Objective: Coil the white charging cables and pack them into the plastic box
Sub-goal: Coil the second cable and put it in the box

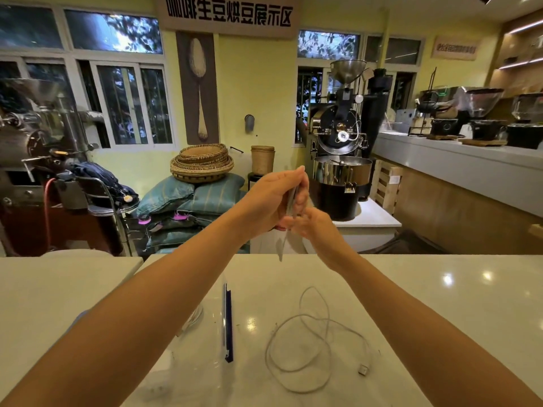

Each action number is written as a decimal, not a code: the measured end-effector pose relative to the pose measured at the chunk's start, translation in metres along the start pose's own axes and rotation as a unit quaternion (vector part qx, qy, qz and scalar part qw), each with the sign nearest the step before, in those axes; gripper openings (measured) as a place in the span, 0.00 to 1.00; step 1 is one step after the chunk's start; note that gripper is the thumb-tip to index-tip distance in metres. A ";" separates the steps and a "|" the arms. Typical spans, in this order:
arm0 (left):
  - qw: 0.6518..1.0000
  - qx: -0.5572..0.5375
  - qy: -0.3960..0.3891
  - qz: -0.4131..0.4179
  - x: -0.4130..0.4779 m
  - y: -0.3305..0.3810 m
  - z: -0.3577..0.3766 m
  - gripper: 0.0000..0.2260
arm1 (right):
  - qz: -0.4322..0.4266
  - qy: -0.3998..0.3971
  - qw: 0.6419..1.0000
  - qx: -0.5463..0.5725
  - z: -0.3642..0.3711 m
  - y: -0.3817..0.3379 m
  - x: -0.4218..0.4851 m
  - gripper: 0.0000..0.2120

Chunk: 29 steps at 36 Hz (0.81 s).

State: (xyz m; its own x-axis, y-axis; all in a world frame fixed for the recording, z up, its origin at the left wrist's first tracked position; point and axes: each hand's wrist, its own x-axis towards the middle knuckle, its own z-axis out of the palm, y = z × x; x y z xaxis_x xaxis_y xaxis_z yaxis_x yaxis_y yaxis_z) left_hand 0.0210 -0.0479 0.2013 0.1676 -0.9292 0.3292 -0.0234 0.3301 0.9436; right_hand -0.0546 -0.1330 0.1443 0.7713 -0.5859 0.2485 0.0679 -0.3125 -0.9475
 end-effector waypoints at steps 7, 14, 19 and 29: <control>0.997 0.031 0.068 0.027 0.013 0.009 -0.011 0.15 | -0.035 -0.018 0.999 0.017 0.019 0.009 -0.015 0.19; 0.978 0.127 0.157 0.047 0.017 -0.005 -0.028 0.14 | -0.142 -0.063 0.984 -0.088 0.017 -0.001 -0.029 0.09; 0.964 0.196 0.178 0.031 0.018 -0.017 -0.031 0.16 | -0.153 -0.070 0.983 -0.075 0.013 -0.017 -0.030 0.11; 0.984 0.160 0.006 -0.073 -0.002 -0.029 -0.024 0.15 | -0.185 -0.010 0.983 0.020 -0.017 -0.060 -0.018 0.07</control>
State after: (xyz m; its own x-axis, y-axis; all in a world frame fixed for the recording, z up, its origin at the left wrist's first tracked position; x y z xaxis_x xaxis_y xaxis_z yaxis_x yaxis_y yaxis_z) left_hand 0.0446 -0.0518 0.1724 0.2037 -0.9603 0.1906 -0.3078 0.1220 0.9436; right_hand -0.0833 -0.1166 0.2005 0.7017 -0.4232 0.5732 0.3694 -0.4718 -0.8006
